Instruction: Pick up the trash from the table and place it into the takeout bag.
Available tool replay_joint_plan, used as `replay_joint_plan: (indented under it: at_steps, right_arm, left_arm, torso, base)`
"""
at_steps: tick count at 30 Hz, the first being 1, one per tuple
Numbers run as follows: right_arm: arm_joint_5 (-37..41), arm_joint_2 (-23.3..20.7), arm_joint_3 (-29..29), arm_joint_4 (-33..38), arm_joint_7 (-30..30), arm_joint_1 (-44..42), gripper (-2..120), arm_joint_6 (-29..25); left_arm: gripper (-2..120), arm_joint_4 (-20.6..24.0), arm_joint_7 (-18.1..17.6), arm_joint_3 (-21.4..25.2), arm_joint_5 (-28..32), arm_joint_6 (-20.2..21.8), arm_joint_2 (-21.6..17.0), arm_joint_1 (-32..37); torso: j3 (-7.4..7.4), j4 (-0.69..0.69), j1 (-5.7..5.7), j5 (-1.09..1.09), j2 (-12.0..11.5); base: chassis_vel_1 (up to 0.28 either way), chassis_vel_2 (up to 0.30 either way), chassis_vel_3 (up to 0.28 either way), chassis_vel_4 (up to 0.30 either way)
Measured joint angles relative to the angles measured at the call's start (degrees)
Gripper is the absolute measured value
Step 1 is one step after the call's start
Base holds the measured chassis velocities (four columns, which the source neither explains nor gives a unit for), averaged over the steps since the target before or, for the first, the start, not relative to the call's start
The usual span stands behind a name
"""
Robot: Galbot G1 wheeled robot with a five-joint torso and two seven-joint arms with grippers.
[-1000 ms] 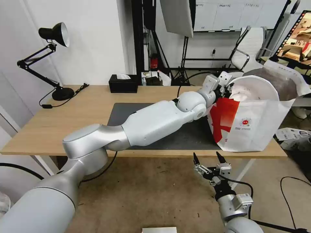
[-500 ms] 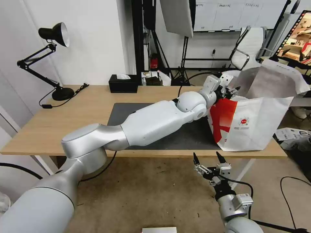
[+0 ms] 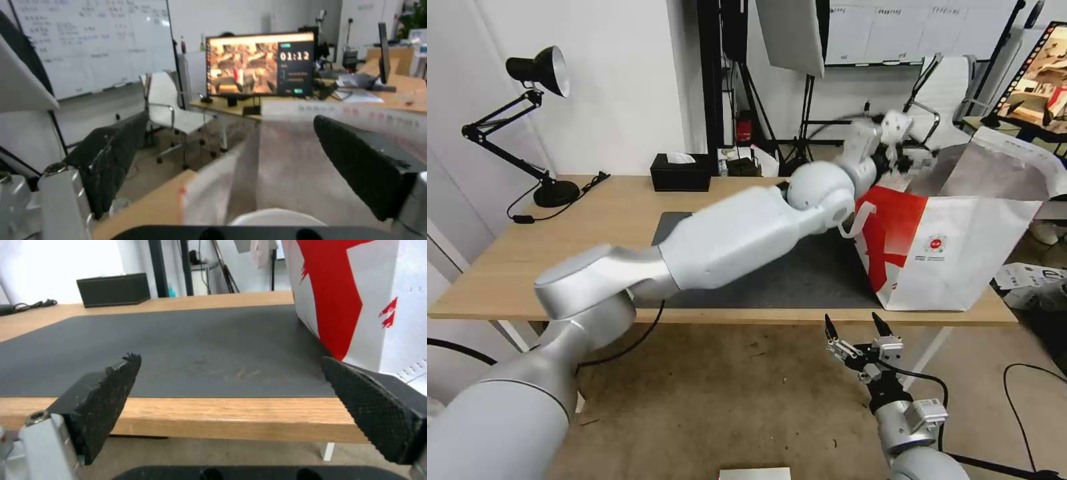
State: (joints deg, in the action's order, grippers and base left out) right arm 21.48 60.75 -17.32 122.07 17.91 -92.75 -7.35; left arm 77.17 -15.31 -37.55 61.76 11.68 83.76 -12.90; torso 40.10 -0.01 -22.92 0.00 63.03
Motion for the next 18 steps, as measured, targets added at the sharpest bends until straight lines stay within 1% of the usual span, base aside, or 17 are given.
replay_joint_plan:
  at_steps: [1, 2, 3, 4, 5, 6, 7, 8, 9, 10, 11, 13, 14, 15, 16, 17, 18]
  right_arm:
    - [0.0, 0.0, 0.0, 0.0, 0.0, 0.0, 100, 0.0]
    - [0.0, 0.0, 0.0, 0.0, 0.0, 0.0, 100, 0.0]
    - [0.0, 0.0, 0.0, 0.0, 0.0, 0.0, 100, 0.0]
    - [0.0, 0.0, 0.0, 0.0, 0.0, 0.0, 100, 0.0]
    - [0.0, 0.0, 0.0, 0.0, 0.0, 0.0, 100, 0.0]
    - [0.0, 0.0, 0.0, 0.0, 0.0, 0.0, 100, 0.0]
    - [0.0, 0.0, 0.0, 0.0, 0.0, 0.0, 100, 0.0]
    - [0.0, 0.0, 0.0, 0.0, 0.0, 0.0, 100, 0.0]
    - [0.0, 0.0, 0.0, 0.0, 0.0, 0.0, 100, 0.0]
    - [0.0, 0.0, 0.0, 0.0, 0.0, 0.0, 100, 0.0]
    - [0.0, 0.0, 0.0, 0.0, 0.0, 0.0, 100, 0.0]
    - [0.0, 0.0, 0.0, 0.0, 0.0, 0.0, 100, 0.0]
    - [0.0, 0.0, 0.0, 0.0, 0.0, 0.0, 100, 0.0]
    - [0.0, 0.0, 0.0, 0.0, 0.0, 0.0, 100, 0.0]
    - [0.0, 0.0, 0.0, 0.0, 0.0, 0.0, 100, 0.0]
    - [0.0, 0.0, 0.0, 0.0, 0.0, 0.0, 100, 0.0]
    - [0.0, 0.0, 0.0, 0.0, 0.0, 0.0, 100, 0.0]
  left_arm:
    - [100, 1.2, 0.0, 0.5, 0.3, 0.0, -1.4, -0.4]
    - [100, 1.2, 0.0, 0.5, 0.3, 0.0, -1.4, -0.4]
    - [100, 2.8, -0.1, 0.9, 0.8, -0.1, -2.8, -0.7]
    - [100, 4.7, -0.1, 1.1, 1.1, -0.3, -4.5, -0.7]
    - [100, 6.8, -0.5, 1.4, 1.3, -0.5, -6.8, -0.7]
    - [100, 6.8, -0.5, 1.4, 1.3, -0.5, -6.8, -0.7]
    - [100, 8.1, -0.9, 1.6, 1.3, -0.7, -8.4, -0.7]
    - [100, 12.0, -2.1, 2.3, 1.4, -1.0, -12.4, 0.2]
    - [100, 14.2, -2.5, 2.9, 1.4, -1.1, -14.6, 0.9]
    - [100, 17.5, -2.9, 4.1, 1.4, -1.3, -18.2, 2.4]
    - [100, 17.5, -2.9, 4.1, 1.4, -1.3, -18.2, 2.4]
    - [100, 24.3, -3.3, 6.9, 0.7, -1.9, -25.2, 6.4]
    - [100, 27.2, -3.4, 8.5, 0.1, -2.0, -28.3, 8.6]
    - [100, 27.2, -3.4, 8.5, 0.1, -2.0, -28.3, 8.6]
    - [100, 30.6, -3.7, 11.1, -0.6, -2.1, -32.2, 12.0]
    - [100, 33.8, -4.0, 14.7, -1.3, -2.1, -36.1, 16.7]
    - [100, 36.3, -4.1, 18.3, -2.3, -2.2, -39.0, 21.2]
  torso:
    - [0.00, 0.00, 0.00, 0.00, 0.0]
    - [0.00, 0.00, 0.00, 0.00, 0.0]
    - [0.00, 0.03, 0.00, -0.01, 0.0]
    - [0.00, -0.01, 0.00, -0.01, 0.0]
    - [0.00, -0.01, 0.00, -0.01, 0.0]
    - [0.00, -0.01, 0.00, -0.01, 0.0]
    - [0.00, 0.01, 0.00, -0.01, 0.0]
    - [0.00, 0.03, 0.00, -0.02, 0.0]
    - [0.00, 0.02, 0.00, -0.03, 0.0]
    - [0.00, 0.02, 0.00, -0.03, 0.0]
    - [0.00, 0.02, 0.00, -0.03, 0.0]
    - [0.00, 0.01, 0.00, -0.03, 0.0]
    - [0.00, -0.01, 0.00, -0.03, 0.0]
    - [0.00, -0.01, 0.00, -0.03, 0.0]
    - [0.00, 0.01, 0.00, -0.03, 0.0]
    - [0.00, 0.03, 0.00, -0.05, 0.0]
    - [0.00, 0.05, 0.00, -0.07, 0.0]
  base:
    - [0.000, 0.000, 0.000, 0.000]
    - [0.000, 0.000, 0.000, 0.000]
    - [0.000, 0.000, 0.000, 0.000]
    - [0.000, 0.000, 0.000, 0.000]
    - [0.000, 0.000, 0.000, 0.000]
    - [0.000, 0.000, 0.000, 0.000]
    - [0.000, 0.000, 0.000, 0.000]
    - [0.000, 0.000, 0.000, 0.000]
    - [0.000, 0.000, 0.000, 0.000]
    - [0.000, 0.000, 0.000, 0.000]
    - [0.000, 0.000, 0.000, 0.000]
    - [0.000, 0.000, 0.000, 0.000]
    - [0.000, 0.000, 0.000, 0.000]
    - [0.000, 0.000, 0.000, 0.000]
    - [0.000, 0.000, 0.000, 0.000]
    - [0.000, 0.000, 0.000, 0.000]
    - [0.000, 0.000, 0.000, 0.000]
